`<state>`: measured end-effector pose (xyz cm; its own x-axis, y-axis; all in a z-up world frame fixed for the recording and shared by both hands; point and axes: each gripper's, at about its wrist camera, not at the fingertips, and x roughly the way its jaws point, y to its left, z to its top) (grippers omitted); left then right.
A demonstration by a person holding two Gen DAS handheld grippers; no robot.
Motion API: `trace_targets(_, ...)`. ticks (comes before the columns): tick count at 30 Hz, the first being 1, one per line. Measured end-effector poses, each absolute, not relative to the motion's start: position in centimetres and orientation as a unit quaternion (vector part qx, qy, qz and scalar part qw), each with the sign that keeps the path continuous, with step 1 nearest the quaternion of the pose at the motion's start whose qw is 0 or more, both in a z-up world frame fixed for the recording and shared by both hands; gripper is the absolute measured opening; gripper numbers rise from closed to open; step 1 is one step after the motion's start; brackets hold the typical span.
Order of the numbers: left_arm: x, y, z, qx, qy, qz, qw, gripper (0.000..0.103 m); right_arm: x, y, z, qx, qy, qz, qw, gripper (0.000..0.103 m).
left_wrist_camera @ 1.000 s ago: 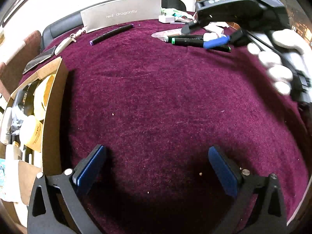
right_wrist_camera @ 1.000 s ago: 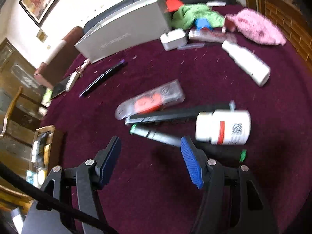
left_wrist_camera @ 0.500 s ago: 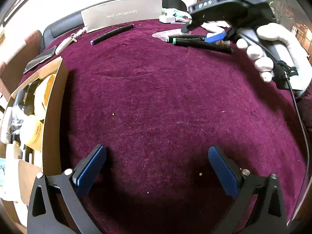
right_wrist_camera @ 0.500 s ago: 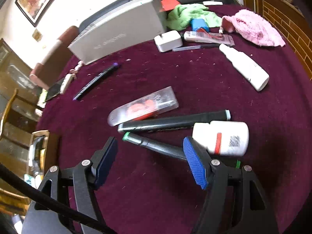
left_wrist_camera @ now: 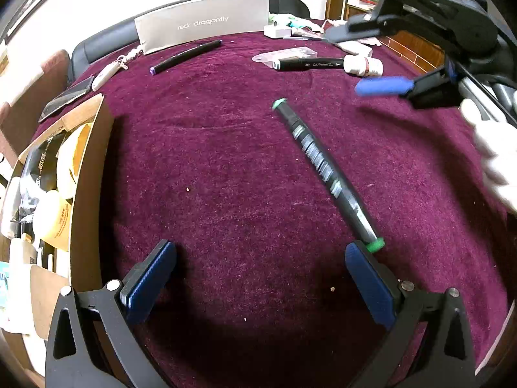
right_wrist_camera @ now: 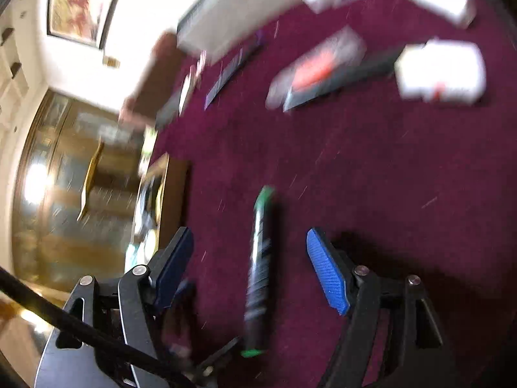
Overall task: Organize objects
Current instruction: 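Move both grippers to the black marker and white pill bottle on the table, then grasp the green-capped black marker with the left gripper while the right gripper grasps the white pill bottle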
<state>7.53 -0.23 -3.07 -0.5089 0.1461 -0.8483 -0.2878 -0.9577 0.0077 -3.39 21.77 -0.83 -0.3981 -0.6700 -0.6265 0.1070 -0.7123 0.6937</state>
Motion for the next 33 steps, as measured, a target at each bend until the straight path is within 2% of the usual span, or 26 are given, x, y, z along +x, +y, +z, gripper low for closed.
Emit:
trace_targets(4,7.6,-0.2,-3.1,-0.48,0.074,0.865,0.125,0.102,-3.3,26.4,-0.3,0.406,-0.32,-0.84,0.161,0.073)
trace_targets(8,7.5,-0.3,-3.0,-0.482,0.066,0.865,0.123,0.101,-3.2,29.2,-1.1,0.388,-0.289,-0.871,0.082,0.073)
trace_targets(11,6.7,-0.7,-2.0,-0.492,-0.029,0.856,0.156,0.101,-3.2,30.9,-2.1,0.392,-0.301,-0.868,0.053,0.073)
trace_targets(13,6.0,0.0,-1.5,-0.496,-0.059,0.849,0.173,0.101,-3.3,31.1,-2.4,0.395,-0.307,-0.865,0.046,0.073)
trace_targets(18,3.7,4.3,-2.1,-0.493,0.007,0.858,0.143,0.101,-3.4,29.9,-2.6,0.4,-0.303,-0.864,0.046,0.073)
trace_targets(20,3.1,6.4,-2.9,-0.477,0.077,0.867,0.124,0.099,-3.4,29.9,-2.6,0.399,-0.308,-0.862,0.049,0.073)
trace_targets(21,3.2,6.7,-2.9,-0.459,0.087,0.874,0.135,0.091,-3.4,30.1,-2.6,0.399,-0.312,-0.861,0.05,0.073)
trace_targets(23,3.5,6.3,-2.6,-0.458,0.084,0.873,0.147,0.069,-3.4,30.2,-2.7,0.398,-0.318,-0.859,0.051,0.073)
trace_targets(24,3.8,5.8,-2.1,-0.455,0.089,0.873,0.155,0.037,-3.4,30.2,-2.7,0.398,-0.321,-0.858,0.051,0.073)
trace_targets(25,4.0,5.2,-1.9,-0.458,0.088,0.87,0.158,0.015,-3.4,30.3,-2.7,0.398,-0.322,-0.858,0.051,0.073)
trace_targets(27,3.8,3.4,-1.7,-0.472,0.066,0.865,0.159,0.011,-3.5,30.3,-2.7,0.398,-0.32,-0.859,0.05,0.073)
trace_targets(33,5.8,0.1,-2.2,-0.457,0.054,0.877,0.14,0.012,-3.4,30.2,-2.8,0.392,-0.318,-0.862,0.049,0.073)
